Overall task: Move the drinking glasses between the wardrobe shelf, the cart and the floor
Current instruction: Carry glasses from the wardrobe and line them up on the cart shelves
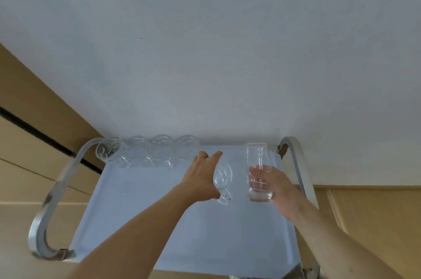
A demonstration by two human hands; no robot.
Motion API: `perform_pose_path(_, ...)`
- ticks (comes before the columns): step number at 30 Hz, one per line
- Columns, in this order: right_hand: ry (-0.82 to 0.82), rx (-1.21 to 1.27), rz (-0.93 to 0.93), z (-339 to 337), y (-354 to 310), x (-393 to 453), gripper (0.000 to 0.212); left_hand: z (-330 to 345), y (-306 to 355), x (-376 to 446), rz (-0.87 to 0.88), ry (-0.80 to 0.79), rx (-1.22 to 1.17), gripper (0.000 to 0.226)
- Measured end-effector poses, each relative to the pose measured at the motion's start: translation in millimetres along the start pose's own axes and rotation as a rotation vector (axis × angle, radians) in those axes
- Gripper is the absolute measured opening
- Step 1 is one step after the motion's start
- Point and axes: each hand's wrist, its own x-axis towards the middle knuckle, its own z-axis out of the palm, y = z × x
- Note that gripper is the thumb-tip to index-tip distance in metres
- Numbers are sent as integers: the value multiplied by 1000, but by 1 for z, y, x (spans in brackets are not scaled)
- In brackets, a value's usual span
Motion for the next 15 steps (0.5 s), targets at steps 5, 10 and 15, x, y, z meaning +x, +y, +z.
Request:
perform_pose_path(5, 54, 20, 31, -13, -4, 26, 71, -1, 2, 46, 35, -50, 162, 112)
perform_pose_path(10, 132, 44, 71, -12, -10, 42, 75, 4, -8, 76, 49, -22, 281, 109)
perform_pose_path(15, 138, 47, 63, -8, -14, 55, 69, 8, -16, 98, 32, 5, 343, 111)
